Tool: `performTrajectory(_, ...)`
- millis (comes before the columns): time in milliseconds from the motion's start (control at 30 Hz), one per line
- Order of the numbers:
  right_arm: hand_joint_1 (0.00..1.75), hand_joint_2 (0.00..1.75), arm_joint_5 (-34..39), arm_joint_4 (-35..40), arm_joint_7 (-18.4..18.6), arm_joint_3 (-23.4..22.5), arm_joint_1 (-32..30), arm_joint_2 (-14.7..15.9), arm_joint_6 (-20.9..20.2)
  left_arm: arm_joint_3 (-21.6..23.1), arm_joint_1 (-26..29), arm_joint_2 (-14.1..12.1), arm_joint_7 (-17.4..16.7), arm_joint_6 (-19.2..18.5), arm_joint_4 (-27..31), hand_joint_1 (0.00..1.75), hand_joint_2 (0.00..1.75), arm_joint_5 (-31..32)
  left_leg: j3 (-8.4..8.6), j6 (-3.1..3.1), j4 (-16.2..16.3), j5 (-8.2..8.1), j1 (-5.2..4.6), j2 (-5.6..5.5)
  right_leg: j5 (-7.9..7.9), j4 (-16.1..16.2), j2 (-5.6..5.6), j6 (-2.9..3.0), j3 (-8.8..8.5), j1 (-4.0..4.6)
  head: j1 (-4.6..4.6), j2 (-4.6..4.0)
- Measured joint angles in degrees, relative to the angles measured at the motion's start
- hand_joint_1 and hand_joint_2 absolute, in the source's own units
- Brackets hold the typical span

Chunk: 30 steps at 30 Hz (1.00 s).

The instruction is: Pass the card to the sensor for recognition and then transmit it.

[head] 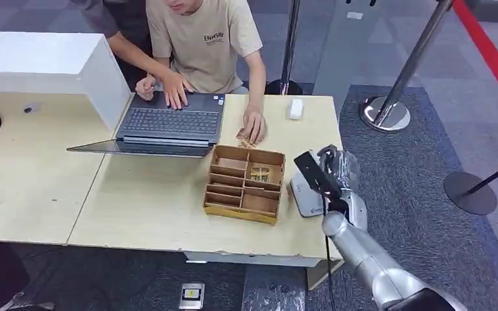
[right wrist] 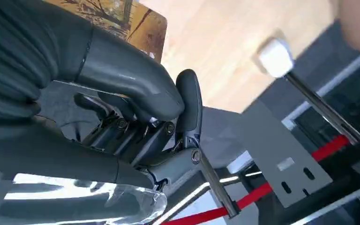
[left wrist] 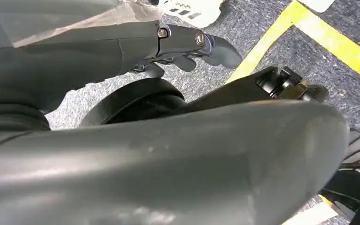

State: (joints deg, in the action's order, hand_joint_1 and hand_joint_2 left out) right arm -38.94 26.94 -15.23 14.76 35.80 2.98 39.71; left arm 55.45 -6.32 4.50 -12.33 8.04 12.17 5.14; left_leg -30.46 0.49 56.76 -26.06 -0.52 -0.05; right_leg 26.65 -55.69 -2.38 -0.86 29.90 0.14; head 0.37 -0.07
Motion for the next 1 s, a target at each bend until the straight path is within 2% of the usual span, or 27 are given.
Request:
performTrajectory(67, 1.75, 1.75, 6.2, 1.8, -1.2, -0.2, 1.4, -0.4, -0.4, 0.0, 0.0, 0.0, 0.2, 0.1, 0.0, 0.00, 0.00, 0.1, 0.00, 0.00, 0.0, 0.00, 0.00, 0.01, 0.00, 0.0, 0.03, 0.00, 0.02, -0.01, 0.00, 0.00)
performTrajectory(233, 1.75, 1.75, 16.0, 6.6, -2.2, 0.5, 4.0, -0.9, -1.5, 0.0, 0.0, 0.0, 0.8, 0.4, 0.0, 0.00, 0.00, 0.4, 0.00, 0.00, 0.0, 0.01, 0.00, 0.01, 0.00, 0.0, 0.01, 0.00, 0.02, -0.01, 0.00, 0.00)
performTrajectory(333, 1.75, 1.75, 17.7, 9.9, -1.1, 2.0, 5.3, -0.9, -2.0, 0.0, 0.0, 0.0, 0.9, 0.5, 0.0, 0.00, 0.00, 0.5, 0.00, 0.00, 0.0, 0.00, 0.00, 0.03, 0.00, 0.0, 0.02, 0.00, 0.02, 0.00, -0.02, 0.00)
performTrajectory(400, 1.75, 1.75, 16.5, 12.4, 1.4, 3.6, 6.7, -0.7, -2.2, 0.0, 0.0, 0.0, 1.0, 0.5, 0.0, 0.00, 0.00, 0.9, 0.00, 0.00, 0.0, 0.01, 0.00, 0.03, 0.00, 0.0, 0.02, 0.00, 0.02, 0.00, 0.00, 0.00)
performTrajectory(467, 1.75, 1.75, 12.3, 13.8, 3.9, 5.4, 8.5, -0.7, -2.2, 0.2, -0.1, 0.0, 1.0, 0.5, 0.0, 0.00, 0.00, 1.4, 0.01, 0.00, 0.0, 0.01, 0.00, 0.04, -0.01, 0.0, 0.02, 0.00, 0.03, 0.00, -0.02, 0.00)
performTrajectory(567, 1.75, 1.75, 2.0, 14.7, 8.9, 9.4, 12.3, -0.4, -3.3, 0.4, -0.3, 0.0, 1.1, 0.5, 0.0, 0.00, 0.00, 1.9, 0.02, -0.02, 0.0, 0.04, 0.00, 0.04, -0.01, 0.0, 0.03, 0.01, 0.03, 0.00, -0.02, 0.00)
performTrajectory(733, 1.75, 1.75, -11.6, 14.4, 14.5, 15.6, 17.3, -0.1, -6.2, 0.6, -0.5, 0.0, 1.6, 0.4, 0.0, 0.00, 0.00, 2.6, 0.01, -0.01, 0.0, 0.04, 0.00, 0.02, -0.01, 0.0, 0.02, 0.01, 0.03, 0.00, 0.00, 0.00)
performTrajectory(867, 1.75, 1.75, -22.9, 13.3, 17.8, 21.2, 20.5, 0.2, -10.4, 1.2, -0.6, 0.1, 1.8, 0.6, 0.0, 0.00, 0.00, 3.1, 0.00, -0.01, 0.0, 0.04, 0.00, 0.01, -0.01, 0.0, 0.01, 0.01, 0.03, 0.00, 0.00, 0.00)
performTrajectory(1000, 1.75, 1.75, -29.6, 12.4, 18.9, 25.9, 22.2, 0.4, -13.8, 1.5, -0.7, 0.2, 1.9, 0.6, 0.0, 0.00, 0.00, 3.4, 0.00, -0.01, 0.0, 0.04, 0.00, 0.02, -0.01, 0.0, 0.01, 0.01, 0.03, 0.00, -0.02, 0.00)
